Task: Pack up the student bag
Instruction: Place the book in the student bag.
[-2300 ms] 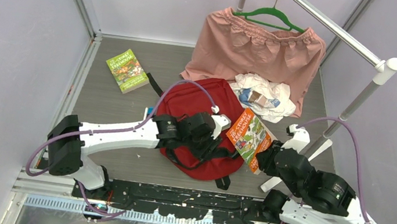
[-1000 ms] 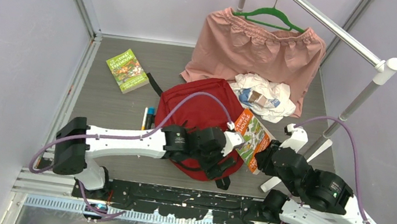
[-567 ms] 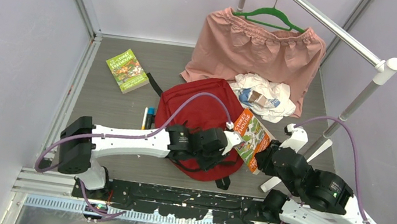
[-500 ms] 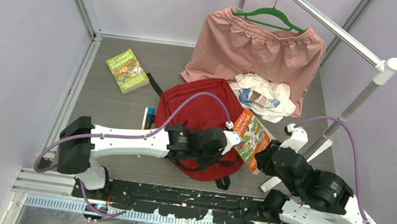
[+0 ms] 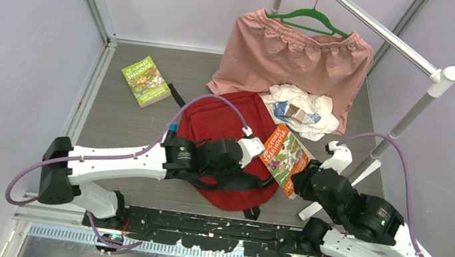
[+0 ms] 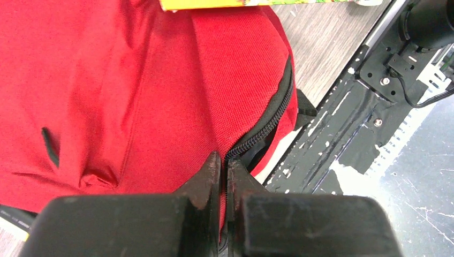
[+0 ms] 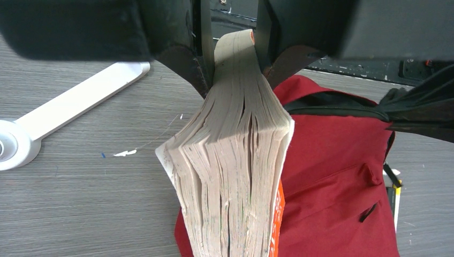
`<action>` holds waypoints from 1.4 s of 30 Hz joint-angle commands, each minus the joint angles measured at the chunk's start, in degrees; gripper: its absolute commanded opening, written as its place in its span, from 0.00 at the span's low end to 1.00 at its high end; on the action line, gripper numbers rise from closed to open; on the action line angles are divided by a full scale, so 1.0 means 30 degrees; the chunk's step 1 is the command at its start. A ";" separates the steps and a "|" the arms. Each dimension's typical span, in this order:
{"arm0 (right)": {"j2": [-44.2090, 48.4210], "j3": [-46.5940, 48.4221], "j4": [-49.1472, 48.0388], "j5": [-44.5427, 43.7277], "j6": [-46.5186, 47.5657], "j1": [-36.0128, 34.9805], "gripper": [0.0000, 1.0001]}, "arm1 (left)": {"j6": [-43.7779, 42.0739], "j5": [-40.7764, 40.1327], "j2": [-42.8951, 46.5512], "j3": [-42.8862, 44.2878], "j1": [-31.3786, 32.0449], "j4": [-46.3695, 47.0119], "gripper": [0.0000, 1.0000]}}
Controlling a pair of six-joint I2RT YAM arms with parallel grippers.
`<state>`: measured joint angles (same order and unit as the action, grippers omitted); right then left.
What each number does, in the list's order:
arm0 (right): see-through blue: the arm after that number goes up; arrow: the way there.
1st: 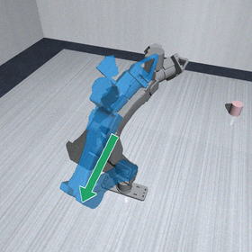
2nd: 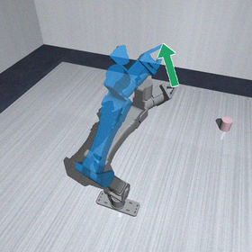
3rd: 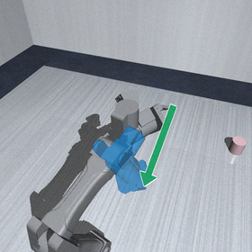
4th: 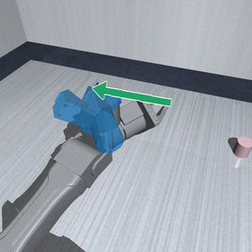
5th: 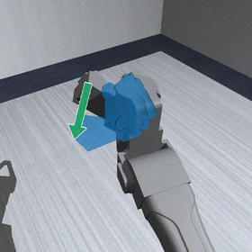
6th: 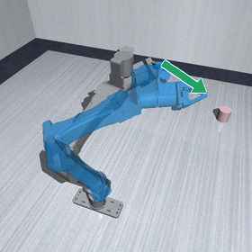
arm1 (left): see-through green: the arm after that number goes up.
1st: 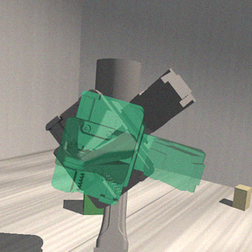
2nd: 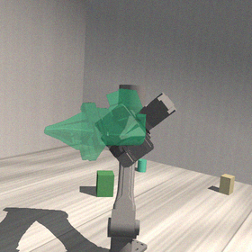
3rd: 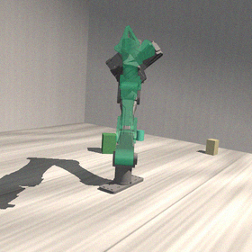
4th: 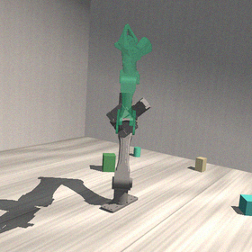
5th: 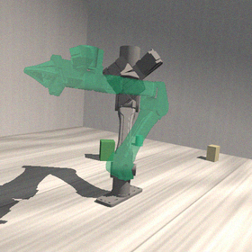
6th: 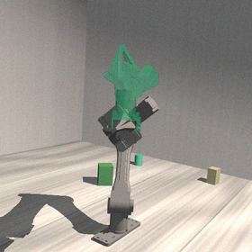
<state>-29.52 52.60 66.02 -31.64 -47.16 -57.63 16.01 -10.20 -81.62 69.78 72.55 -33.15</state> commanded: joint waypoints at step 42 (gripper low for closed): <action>-0.0420 -0.0294 -0.3686 0.2635 0.0537 -0.0087 0.01 | 0.1031 -0.2206 0.5107 0.0350 -0.1671 0.3099 0.00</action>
<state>-31.18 51.35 59.51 -21.76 -44.18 -57.63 17.65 -19.33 -70.22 67.70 67.61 -31.51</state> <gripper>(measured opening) 0.334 0.024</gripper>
